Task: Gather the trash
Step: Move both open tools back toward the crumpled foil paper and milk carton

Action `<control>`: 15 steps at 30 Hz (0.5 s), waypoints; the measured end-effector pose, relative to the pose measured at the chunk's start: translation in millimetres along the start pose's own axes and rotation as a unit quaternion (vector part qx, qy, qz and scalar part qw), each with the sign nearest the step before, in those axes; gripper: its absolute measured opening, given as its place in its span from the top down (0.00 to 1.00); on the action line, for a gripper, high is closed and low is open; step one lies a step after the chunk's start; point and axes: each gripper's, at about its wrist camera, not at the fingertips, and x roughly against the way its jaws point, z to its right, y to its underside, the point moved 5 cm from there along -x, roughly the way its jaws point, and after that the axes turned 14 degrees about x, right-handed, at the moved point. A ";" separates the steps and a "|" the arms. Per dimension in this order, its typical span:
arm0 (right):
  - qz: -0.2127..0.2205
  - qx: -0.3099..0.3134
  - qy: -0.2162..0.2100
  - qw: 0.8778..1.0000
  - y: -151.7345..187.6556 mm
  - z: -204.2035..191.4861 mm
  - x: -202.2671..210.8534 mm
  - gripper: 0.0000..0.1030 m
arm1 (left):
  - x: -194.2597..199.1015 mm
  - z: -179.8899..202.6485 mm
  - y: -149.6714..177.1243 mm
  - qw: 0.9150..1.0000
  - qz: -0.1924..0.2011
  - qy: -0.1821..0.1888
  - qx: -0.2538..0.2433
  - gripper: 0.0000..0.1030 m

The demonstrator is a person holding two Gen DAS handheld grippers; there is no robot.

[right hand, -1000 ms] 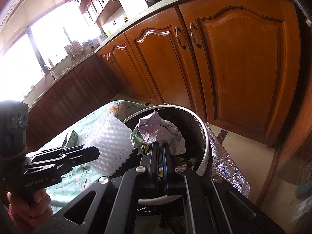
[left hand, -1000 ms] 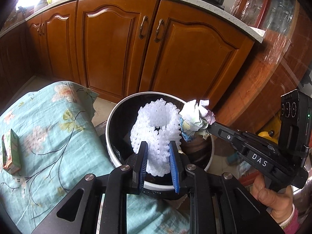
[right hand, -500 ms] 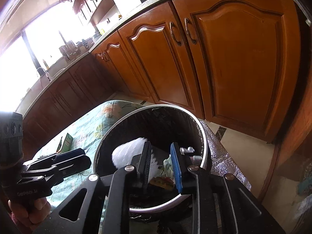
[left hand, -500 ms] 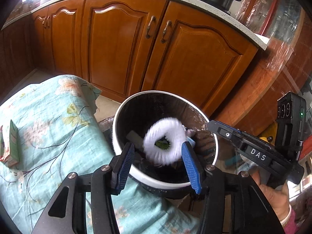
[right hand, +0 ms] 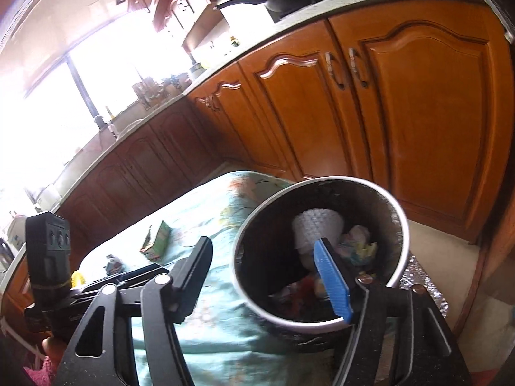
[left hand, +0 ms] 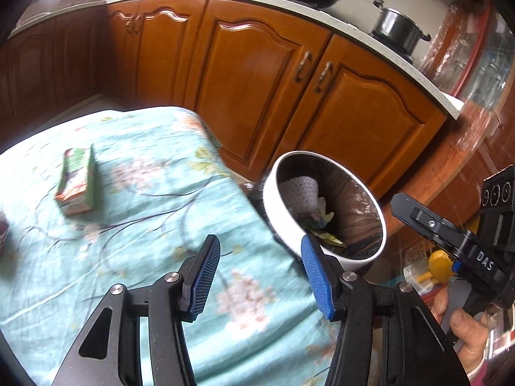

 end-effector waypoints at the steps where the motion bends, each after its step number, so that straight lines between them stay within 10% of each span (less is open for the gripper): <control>1: -0.002 0.003 -0.006 1.000 0.2 -7.2 -2.5 0.28 | 7.6 -7.4 1.5 1.000 0.005 -0.002 0.004 0.49; 15: -0.073 0.039 -0.075 0.994 24.8 -96.6 -52.5 0.07 | 76.1 -101.4 22.2 0.993 0.048 -0.060 0.091 0.39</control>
